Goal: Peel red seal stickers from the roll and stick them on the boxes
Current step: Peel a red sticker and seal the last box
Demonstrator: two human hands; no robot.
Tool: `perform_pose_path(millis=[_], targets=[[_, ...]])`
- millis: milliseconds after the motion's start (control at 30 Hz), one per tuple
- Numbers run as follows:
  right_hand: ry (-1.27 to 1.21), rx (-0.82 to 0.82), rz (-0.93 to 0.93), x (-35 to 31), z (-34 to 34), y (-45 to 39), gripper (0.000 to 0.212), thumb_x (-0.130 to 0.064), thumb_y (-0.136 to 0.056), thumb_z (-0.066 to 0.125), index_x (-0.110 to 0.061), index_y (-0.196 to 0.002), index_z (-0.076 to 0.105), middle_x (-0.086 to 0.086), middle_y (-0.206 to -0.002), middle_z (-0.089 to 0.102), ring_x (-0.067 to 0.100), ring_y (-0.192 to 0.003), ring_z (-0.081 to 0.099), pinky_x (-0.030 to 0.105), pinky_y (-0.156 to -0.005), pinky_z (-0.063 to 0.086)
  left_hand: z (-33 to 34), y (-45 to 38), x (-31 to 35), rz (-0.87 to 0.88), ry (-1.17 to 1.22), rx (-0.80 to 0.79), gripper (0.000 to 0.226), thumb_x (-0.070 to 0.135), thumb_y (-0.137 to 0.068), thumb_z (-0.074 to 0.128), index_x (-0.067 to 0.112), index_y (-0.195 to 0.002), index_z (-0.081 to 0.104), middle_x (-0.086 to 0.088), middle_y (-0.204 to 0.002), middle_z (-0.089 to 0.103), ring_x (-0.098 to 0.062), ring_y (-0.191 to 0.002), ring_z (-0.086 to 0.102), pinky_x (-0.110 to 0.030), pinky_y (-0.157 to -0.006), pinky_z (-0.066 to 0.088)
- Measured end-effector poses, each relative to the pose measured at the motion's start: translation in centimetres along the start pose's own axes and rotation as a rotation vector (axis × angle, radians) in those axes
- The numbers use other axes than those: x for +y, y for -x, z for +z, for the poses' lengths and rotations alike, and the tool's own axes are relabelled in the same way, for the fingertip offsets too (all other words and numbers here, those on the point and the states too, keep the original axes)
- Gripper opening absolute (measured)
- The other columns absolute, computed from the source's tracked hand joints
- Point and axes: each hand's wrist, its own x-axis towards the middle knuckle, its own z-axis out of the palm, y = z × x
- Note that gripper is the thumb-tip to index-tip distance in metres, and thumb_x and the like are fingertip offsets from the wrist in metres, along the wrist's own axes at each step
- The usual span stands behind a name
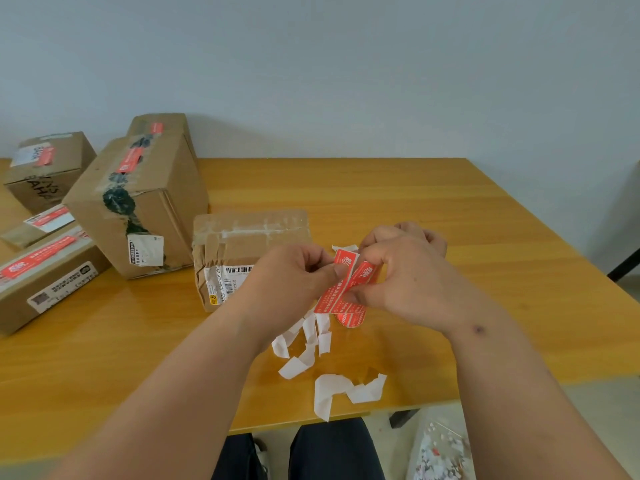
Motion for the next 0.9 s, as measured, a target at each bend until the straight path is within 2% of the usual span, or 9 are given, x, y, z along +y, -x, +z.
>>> perform_pose_path(millis=[133, 267, 433, 567, 667, 733, 800, 833, 900], targets=[[-0.006, 0.019, -0.010, 0.04, 0.08, -0.02, 0.013, -0.042, -0.073, 0.077, -0.034, -0.070, 0.068, -0.020, -0.104, 0.053, 0.010, -0.110, 0.032, 0.039, -0.103, 0.014, -0.36, 0.20, -0.04, 0.017, -0.048, -0.038, 0.029, 0.049, -0.087, 0.066, 0.022, -0.080, 0.072, -0.019, -0.087, 0.069, -0.038, -0.076, 0.063, -0.057, -0.079, 0.052], [-0.012, -0.002, -0.007, 0.02, 0.14, 0.01, 0.013, -0.042, -0.072, 0.078, -0.032, -0.071, 0.070, -0.021, -0.105, 0.053, 0.010, -0.110, 0.031, 0.039, -0.103, 0.014, -0.24, 0.06, 0.02, 0.022, -0.038, -0.013, 0.017, 0.037, -0.090, 0.067, 0.026, -0.079, 0.074, -0.012, -0.084, 0.073, -0.040, -0.086, 0.064, -0.059, -0.083, 0.053], [-0.037, 0.016, -0.005, 0.18, 0.34, -0.06, 0.013, -0.043, -0.070, 0.080, -0.033, -0.075, 0.074, -0.024, -0.104, 0.055, 0.009, -0.110, 0.031, 0.040, -0.102, 0.016, 0.19, -0.15, -0.27, 0.013, -0.026, 0.006, 0.023, 0.034, -0.093, 0.064, 0.019, -0.077, 0.072, -0.011, -0.081, 0.073, -0.038, -0.086, 0.066, -0.057, -0.081, 0.053], [-0.043, 0.040, -0.039, 0.23, 0.25, 0.14, 0.010, -0.040, -0.070, 0.080, -0.033, -0.073, 0.073, -0.024, -0.102, 0.055, 0.011, -0.110, 0.033, 0.039, -0.101, 0.014, 0.23, -0.34, -0.54, 0.007, -0.015, 0.025, 0.025, 0.034, -0.093, 0.063, 0.016, -0.078, 0.070, -0.004, -0.075, 0.074, -0.024, -0.076, 0.070, -0.046, -0.081, 0.057], [-0.075, 0.053, -0.049, 0.11, 0.00, 0.28, 0.011, -0.038, -0.071, 0.079, -0.033, -0.068, 0.070, -0.023, -0.102, 0.058, 0.011, -0.110, 0.034, 0.040, -0.101, 0.016, 0.07, -0.48, -0.39, -0.007, -0.005, 0.065, 0.028, 0.035, -0.095, 0.061, 0.015, -0.077, 0.070, -0.004, -0.072, 0.072, -0.011, -0.063, 0.064, -0.040, -0.078, 0.056], [-0.061, 0.053, -0.046, 0.16, -0.03, 0.29, 0.012, -0.037, -0.073, 0.078, -0.028, -0.068, 0.071, -0.022, -0.102, 0.058, 0.011, -0.110, 0.034, 0.040, -0.101, 0.017, -0.20, -0.29, -0.24, -0.010, 0.019, 0.025, 0.034, 0.043, -0.093, 0.058, 0.015, -0.079, 0.071, -0.003, -0.074, 0.073, -0.011, -0.065, 0.065, -0.040, -0.081, 0.057], [-0.052, 0.043, -0.042, 0.27, 0.03, 0.29, 0.012, -0.039, -0.074, 0.076, -0.028, -0.074, 0.074, -0.023, -0.103, 0.057, 0.011, -0.111, 0.033, 0.039, -0.102, 0.016, -0.52, 0.07, -0.10, -0.019, 0.000, -0.045, 0.036, 0.053, -0.084, 0.062, 0.018, -0.081, 0.073, -0.001, -0.078, 0.074, -0.019, -0.075, 0.069, -0.040, -0.083, 0.056], [-0.052, 0.041, -0.042, 0.33, 0.11, 0.30, 0.012, -0.041, -0.074, 0.076, -0.029, -0.075, 0.075, -0.023, -0.103, 0.056, 0.010, -0.111, 0.033, 0.039, -0.102, 0.016, -0.65, 0.24, -0.07, -0.025, -0.021, -0.072, 0.033, 0.052, -0.081, 0.067, 0.020, -0.082, 0.073, -0.001, -0.081, 0.074, -0.022, -0.081, 0.069, -0.041, -0.084, 0.055], [-0.052, 0.037, -0.047, 0.38, 0.18, 0.35, 0.013, -0.042, -0.074, 0.076, -0.030, -0.077, 0.075, -0.023, -0.104, 0.056, 0.010, -0.111, 0.033, 0.038, -0.101, 0.016, -0.74, 0.27, -0.20, -0.030, -0.055, -0.079, 0.017, 0.038, -0.082, 0.074, 0.021, -0.084, 0.075, 0.000, -0.082, 0.075, -0.024, -0.086, 0.069, -0.044, -0.086, 0.056]])
